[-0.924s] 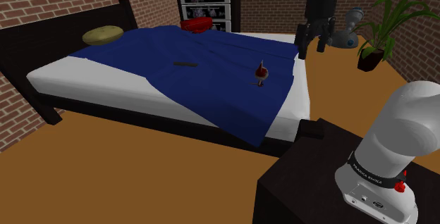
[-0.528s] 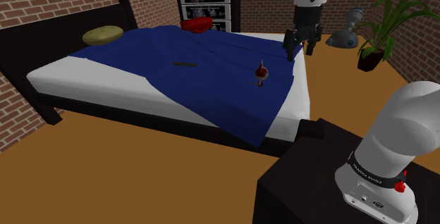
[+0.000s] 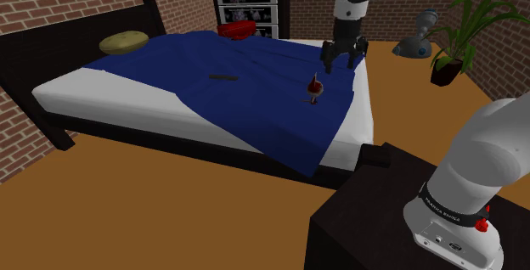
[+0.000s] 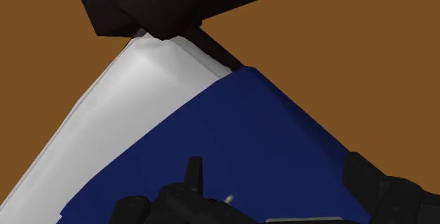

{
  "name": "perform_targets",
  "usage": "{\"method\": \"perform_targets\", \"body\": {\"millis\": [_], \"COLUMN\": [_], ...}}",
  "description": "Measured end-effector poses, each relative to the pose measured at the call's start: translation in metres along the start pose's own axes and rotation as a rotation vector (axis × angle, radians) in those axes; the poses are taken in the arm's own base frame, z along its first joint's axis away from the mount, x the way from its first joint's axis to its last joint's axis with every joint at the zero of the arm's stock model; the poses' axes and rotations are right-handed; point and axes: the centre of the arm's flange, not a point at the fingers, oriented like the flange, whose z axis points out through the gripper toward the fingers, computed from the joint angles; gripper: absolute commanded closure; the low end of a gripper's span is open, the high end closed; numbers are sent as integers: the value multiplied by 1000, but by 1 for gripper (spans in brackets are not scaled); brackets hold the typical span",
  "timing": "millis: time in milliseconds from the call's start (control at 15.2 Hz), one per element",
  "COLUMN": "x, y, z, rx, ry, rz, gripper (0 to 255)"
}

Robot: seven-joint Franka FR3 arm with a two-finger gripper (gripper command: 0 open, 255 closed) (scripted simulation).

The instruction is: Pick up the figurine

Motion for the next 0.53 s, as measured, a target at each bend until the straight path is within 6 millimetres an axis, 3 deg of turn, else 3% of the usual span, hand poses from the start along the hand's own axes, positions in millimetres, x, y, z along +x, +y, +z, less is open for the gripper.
{"method": "perform_targets", "body": {"millis": [528], "x": [89], "y": [22], "z": [42], "rx": [14], "ry": [56], "rz": [110], "gripper": [0]}}
